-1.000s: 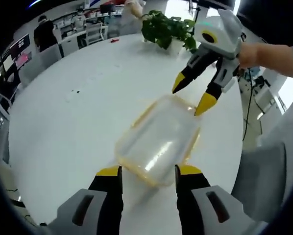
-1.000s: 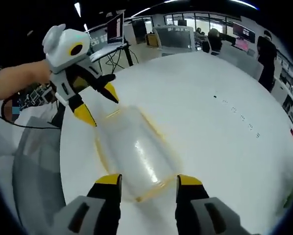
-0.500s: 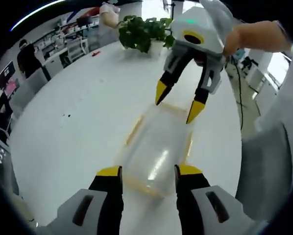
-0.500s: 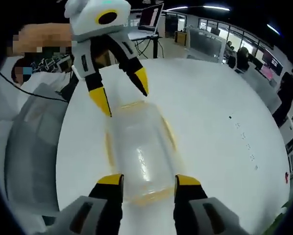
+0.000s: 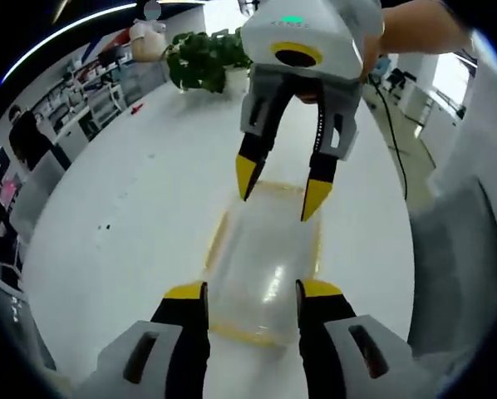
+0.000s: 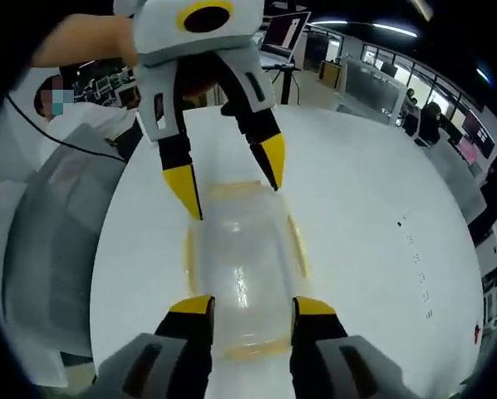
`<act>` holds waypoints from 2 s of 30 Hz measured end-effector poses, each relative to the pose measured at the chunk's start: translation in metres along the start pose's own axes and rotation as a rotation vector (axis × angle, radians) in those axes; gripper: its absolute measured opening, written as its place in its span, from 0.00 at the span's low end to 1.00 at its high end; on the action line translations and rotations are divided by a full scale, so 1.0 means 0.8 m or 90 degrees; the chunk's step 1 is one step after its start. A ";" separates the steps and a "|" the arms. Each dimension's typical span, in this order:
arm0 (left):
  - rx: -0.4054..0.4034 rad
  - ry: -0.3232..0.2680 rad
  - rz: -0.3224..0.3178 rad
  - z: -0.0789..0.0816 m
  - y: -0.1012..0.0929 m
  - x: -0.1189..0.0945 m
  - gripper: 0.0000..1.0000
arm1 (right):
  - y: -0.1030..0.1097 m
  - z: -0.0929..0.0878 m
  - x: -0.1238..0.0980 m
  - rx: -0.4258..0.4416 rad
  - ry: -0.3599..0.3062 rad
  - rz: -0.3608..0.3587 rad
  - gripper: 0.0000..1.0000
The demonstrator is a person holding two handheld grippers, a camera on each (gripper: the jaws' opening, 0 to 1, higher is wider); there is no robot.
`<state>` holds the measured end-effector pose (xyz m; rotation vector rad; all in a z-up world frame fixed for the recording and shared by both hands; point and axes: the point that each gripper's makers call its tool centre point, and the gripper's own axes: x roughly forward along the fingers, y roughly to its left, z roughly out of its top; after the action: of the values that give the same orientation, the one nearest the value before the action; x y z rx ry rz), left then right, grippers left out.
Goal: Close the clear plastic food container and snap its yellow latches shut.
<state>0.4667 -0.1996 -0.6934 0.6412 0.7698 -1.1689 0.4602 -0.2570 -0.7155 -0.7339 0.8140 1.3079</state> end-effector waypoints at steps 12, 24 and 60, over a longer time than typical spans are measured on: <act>0.034 -0.015 0.004 0.021 0.001 0.016 0.40 | 0.000 0.012 0.009 -0.018 -0.010 0.006 0.31; 0.048 -0.010 -0.013 0.026 -0.008 0.030 0.35 | 0.001 0.022 0.017 -0.021 -0.027 0.014 0.28; 0.060 0.016 -0.026 0.005 -0.032 0.034 0.42 | -0.030 0.035 0.022 -0.006 -0.036 0.008 0.30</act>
<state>0.4482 -0.2248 -0.7143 0.7231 0.7551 -1.2417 0.4885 -0.2267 -0.7153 -0.6979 0.7689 1.3389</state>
